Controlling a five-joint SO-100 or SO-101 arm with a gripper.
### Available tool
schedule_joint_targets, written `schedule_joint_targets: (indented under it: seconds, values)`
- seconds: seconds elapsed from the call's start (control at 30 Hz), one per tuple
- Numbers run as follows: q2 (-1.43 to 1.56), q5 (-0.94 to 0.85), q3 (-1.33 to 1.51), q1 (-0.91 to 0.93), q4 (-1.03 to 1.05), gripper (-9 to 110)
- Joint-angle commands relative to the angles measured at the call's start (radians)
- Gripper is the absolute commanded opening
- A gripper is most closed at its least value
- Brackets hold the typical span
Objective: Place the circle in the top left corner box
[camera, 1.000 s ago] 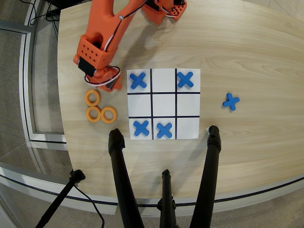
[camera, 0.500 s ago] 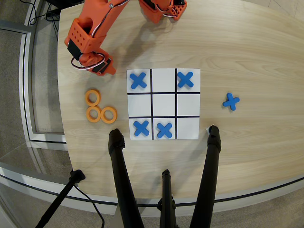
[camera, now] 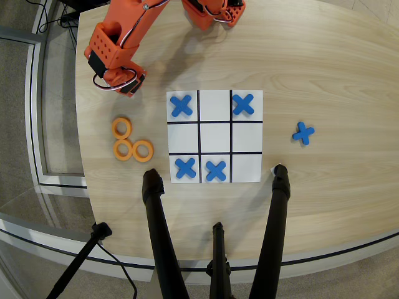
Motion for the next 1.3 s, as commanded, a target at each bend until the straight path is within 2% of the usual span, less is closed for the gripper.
schedule_joint_targets:
  seconds: [0.0, 0.13, 0.3, 0.43, 0.57, 0.73, 0.93, 1.27]
  values:
    - [0.109, 0.054, -0.067, -0.069, 0.084, 0]
    - [0.313, 0.141, -0.183, -0.222, 0.202, 0]
    - [0.518, 0.255, -0.187, -0.603, 0.235, 0]
    - [0.618, 0.253, -0.005, -0.896, 0.078, 0]
    - [0.509, 0.29, 0.058, -1.069, -0.081, 0]
    - [0.218, 0.359, -0.138, -1.147, -0.138, 0]
    - [-0.137, 0.408, -0.439, -1.158, -0.132, 0]
    - [-0.399, 0.414, -0.63, -1.1, -0.137, 0]
